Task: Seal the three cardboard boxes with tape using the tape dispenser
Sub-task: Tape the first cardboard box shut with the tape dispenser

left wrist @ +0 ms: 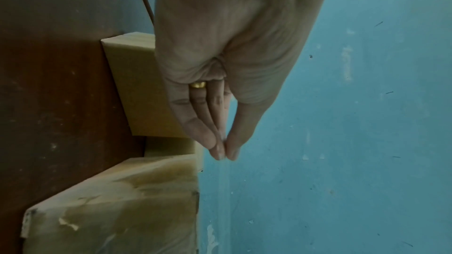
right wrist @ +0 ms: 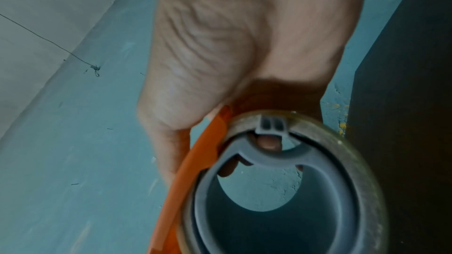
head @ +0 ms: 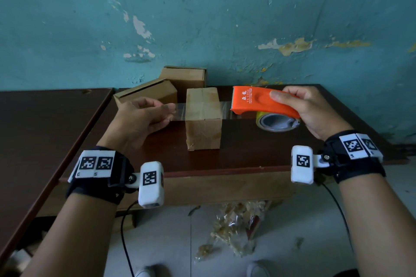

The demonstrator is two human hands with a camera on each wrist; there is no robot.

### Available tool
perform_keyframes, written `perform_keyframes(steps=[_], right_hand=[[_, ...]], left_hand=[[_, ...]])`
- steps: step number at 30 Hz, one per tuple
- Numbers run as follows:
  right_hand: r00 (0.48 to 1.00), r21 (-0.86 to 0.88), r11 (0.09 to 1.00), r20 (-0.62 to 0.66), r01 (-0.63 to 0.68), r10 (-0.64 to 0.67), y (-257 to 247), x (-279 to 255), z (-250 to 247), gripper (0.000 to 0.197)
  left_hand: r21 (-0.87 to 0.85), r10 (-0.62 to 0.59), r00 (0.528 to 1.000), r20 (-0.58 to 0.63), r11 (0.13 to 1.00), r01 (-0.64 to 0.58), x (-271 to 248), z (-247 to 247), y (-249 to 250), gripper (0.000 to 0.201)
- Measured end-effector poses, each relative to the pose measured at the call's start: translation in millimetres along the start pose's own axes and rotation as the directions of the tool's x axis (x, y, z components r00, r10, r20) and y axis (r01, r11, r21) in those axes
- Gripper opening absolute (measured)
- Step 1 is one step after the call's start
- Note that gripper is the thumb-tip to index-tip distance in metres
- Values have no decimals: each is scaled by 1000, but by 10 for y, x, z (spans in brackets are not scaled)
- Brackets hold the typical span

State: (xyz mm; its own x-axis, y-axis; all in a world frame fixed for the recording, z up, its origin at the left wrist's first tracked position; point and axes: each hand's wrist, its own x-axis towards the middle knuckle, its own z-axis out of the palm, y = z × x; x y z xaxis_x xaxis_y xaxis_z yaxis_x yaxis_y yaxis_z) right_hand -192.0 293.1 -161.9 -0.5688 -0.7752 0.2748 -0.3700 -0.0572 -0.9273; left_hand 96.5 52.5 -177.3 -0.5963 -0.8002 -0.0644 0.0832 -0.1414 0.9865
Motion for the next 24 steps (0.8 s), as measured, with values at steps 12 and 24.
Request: perform_keyframes(steps=[12,24], right_hand=[[999,-33,999,-41,-36,34,98,63,60,31],[996,-13,996,-33,-89,88,141,36,91,30]], left_hand=[[10,-75,996,-44,997,75,-33,61,-29,19],[-24,-121,991,-48,992,120,14,55,-62,20]])
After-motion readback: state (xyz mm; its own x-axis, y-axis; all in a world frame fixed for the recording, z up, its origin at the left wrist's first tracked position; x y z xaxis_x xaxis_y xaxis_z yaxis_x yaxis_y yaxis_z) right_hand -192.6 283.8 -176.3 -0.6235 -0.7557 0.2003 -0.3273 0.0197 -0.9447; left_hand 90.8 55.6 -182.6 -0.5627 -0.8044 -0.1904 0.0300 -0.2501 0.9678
